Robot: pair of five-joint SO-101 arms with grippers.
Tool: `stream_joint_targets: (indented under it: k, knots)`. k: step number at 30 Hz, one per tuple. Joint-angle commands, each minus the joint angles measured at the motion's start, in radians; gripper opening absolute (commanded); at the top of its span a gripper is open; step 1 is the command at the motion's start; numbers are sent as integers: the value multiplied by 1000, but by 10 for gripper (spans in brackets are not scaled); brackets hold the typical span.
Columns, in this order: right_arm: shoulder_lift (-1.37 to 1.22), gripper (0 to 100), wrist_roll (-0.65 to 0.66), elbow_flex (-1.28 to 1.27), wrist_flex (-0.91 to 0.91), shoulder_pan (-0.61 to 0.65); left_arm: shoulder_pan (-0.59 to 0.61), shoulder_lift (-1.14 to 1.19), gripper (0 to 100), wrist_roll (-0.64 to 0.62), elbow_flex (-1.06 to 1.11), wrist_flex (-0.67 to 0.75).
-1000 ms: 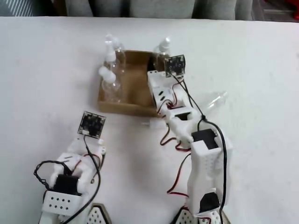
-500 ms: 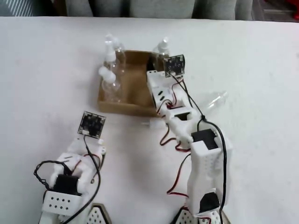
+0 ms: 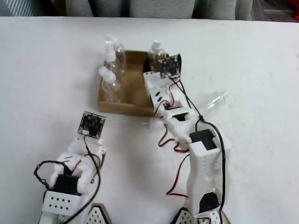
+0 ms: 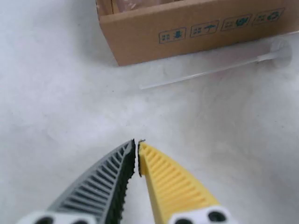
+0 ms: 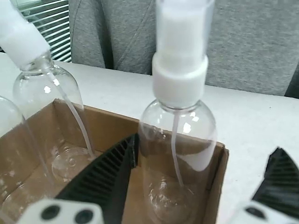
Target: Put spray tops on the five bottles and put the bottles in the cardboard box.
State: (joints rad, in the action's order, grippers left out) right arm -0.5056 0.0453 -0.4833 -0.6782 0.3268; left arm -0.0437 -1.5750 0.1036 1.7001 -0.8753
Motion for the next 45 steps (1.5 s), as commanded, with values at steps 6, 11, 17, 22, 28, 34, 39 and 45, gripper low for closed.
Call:
stream_joint_targets:
  k: [6,11,17,22,28,34,39,45]
  knots:
    - [82,365,17,12,10,2,10,-13,20,8,0,28]
    - [162,365,-21,8,131,2,10,-13,20,8,0,28]
    - [202,409,-55,8,214,7,10,-13,20,8,0,28]
    - [206,461,-61,8,216,7,10,-13,20,8,0,28]
    - [229,458,-61,3,213,8,12,-13,20,8,0,28]
    - [372,458,-61,-109,213,8,13,-13,20,8,0,46]
    - [539,458,-61,-229,217,5,13,-13,20,8,0,46]
    - [797,458,-61,-379,418,1,36,-13,20,8,0,48]
